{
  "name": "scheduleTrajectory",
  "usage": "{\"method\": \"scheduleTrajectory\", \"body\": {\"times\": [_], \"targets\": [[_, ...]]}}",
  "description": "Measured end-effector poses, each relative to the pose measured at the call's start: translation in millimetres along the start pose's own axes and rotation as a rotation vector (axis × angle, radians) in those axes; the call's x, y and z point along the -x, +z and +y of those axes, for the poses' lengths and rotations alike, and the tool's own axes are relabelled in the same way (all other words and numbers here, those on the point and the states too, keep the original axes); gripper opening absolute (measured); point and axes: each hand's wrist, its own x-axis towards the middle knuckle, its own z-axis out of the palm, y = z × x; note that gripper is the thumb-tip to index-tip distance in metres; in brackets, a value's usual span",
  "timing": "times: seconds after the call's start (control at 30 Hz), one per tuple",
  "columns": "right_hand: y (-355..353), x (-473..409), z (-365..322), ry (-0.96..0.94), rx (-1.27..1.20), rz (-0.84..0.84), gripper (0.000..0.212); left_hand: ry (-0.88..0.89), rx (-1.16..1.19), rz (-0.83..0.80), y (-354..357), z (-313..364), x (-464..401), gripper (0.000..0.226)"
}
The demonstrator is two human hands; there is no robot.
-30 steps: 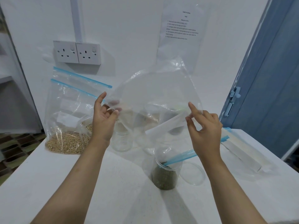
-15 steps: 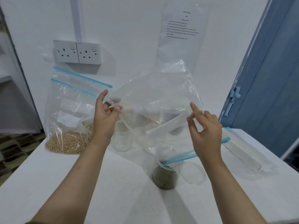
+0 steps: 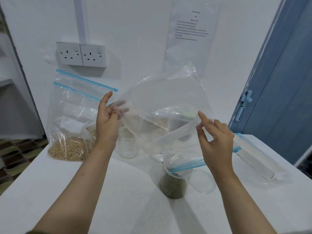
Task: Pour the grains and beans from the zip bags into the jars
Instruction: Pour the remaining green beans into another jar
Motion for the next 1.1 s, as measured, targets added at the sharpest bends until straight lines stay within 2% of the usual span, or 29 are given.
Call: {"method": "scheduleTrajectory", "body": {"times": [0.2,0.4,0.7,0.93,1.1], "targets": [[0,0,-2,0.004,-0.023,0.016,0.040,-0.044,0.020,-0.072,-1,2,7,0.065],[1,2,-4,0.019,-0.044,0.009,0.040,-0.061,0.029,-0.070,0,-1,12,0.067],[-9,3,-2,0.054,-0.050,0.017,0.040,-0.102,-0.007,-0.142,21,-23,51,0.085],[-21,7,13,0.089,-0.115,0.074,0.043,-0.170,-0.053,-0.318,45,-45,82,0.072],[-35,12,19,0.183,-0.184,0.047,0.045,-0.141,-0.095,-0.318,59,-52,78,0.079]]}}
